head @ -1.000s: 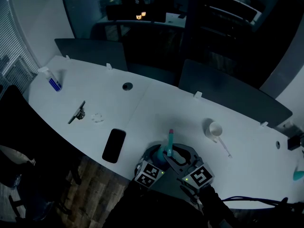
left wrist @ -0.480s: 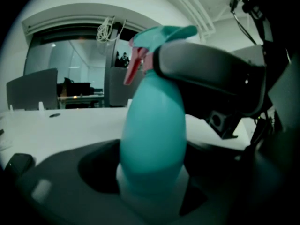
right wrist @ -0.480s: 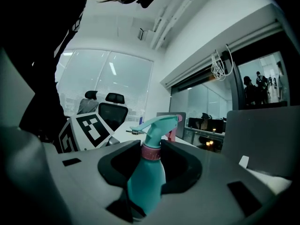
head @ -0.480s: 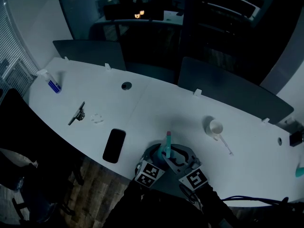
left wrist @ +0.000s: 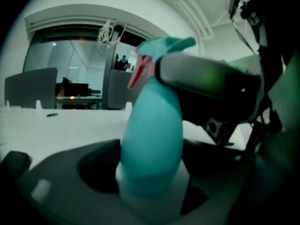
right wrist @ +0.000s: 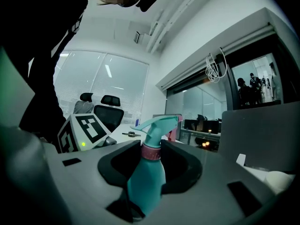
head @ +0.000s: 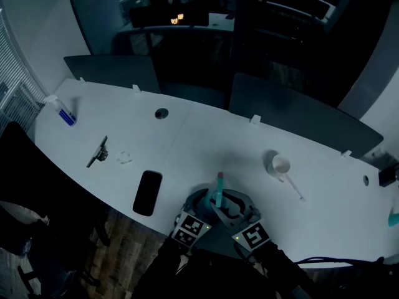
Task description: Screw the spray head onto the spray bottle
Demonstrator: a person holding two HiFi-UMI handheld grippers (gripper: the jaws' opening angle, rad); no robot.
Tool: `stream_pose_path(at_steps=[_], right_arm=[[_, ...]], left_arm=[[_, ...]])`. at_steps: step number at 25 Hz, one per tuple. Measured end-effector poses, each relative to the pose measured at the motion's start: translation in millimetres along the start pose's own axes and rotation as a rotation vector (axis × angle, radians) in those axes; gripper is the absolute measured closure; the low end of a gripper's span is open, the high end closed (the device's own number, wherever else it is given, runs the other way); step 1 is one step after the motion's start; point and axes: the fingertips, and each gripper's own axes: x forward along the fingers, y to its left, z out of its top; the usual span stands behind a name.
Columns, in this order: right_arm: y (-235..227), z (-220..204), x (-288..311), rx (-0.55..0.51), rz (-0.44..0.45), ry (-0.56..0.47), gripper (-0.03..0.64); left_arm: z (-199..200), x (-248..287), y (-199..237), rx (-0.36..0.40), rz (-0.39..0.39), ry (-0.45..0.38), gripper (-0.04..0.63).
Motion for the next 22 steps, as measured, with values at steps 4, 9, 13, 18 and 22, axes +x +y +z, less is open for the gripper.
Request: stream_pose_path(at_steps=[4, 9, 13, 18, 22], right_arm=[[-1, 0, -1, -0.01, 0.024, 0.008, 0.485], [0, 0, 2, -0.014, 0.07, 0.018, 0.485], [-6, -1, 1, -0.035, 0.037, 0.02, 0.485], [-5, -1, -2, -0.049, -0.029, 0.024, 0.485], [1, 1, 1, -0.068, -0.018, 0.019, 0.485]], left_arm=[[-3, -12, -7, 0.011, -0.241, 0.031, 0.15], [-11, -10, -3, 0.143, -0.374, 0.125, 0.223], [-5, -8, 1, 0.117, -0.2, 0.05, 0.237], [-5, -10, 3, 0.019, 0.079, 0.021, 0.244], [-5, -15, 6, -0.08, 0.322, -0.008, 0.245]])
